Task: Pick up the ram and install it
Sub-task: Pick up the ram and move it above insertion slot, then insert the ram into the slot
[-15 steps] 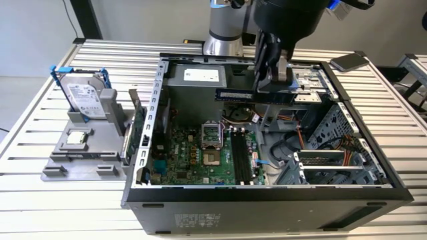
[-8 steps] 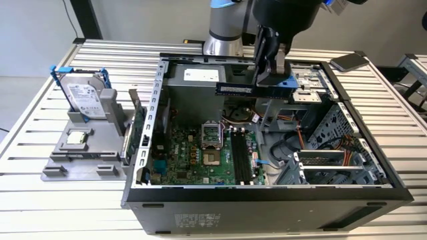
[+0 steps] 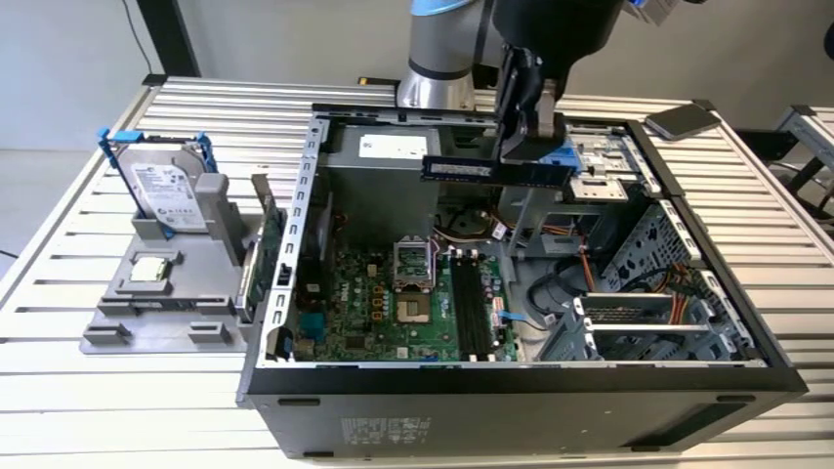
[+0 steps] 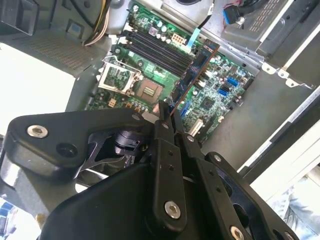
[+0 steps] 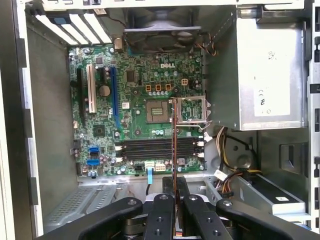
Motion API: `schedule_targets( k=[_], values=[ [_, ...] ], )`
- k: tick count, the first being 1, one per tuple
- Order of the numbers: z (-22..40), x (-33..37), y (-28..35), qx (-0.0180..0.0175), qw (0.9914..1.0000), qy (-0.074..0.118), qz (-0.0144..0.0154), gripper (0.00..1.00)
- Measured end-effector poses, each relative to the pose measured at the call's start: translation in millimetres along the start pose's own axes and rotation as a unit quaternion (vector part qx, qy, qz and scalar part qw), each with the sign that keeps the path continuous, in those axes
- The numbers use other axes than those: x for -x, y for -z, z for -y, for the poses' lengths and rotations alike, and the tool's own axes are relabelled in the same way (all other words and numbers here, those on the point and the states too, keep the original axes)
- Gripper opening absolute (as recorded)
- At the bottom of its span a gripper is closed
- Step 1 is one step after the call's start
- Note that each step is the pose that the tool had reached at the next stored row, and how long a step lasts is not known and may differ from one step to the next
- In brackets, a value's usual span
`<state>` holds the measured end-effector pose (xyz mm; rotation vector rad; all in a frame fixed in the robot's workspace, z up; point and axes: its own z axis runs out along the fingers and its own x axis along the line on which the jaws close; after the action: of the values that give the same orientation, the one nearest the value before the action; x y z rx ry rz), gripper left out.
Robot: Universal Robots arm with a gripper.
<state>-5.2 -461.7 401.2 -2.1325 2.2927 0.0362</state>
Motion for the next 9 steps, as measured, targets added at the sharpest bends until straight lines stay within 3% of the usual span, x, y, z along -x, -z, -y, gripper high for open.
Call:
schedule_targets(
  k=[9],
  values=[
    [-0.2,2.8,-0.1,0.0,1.0,0.0,-0.0006,0.0]
  ],
)
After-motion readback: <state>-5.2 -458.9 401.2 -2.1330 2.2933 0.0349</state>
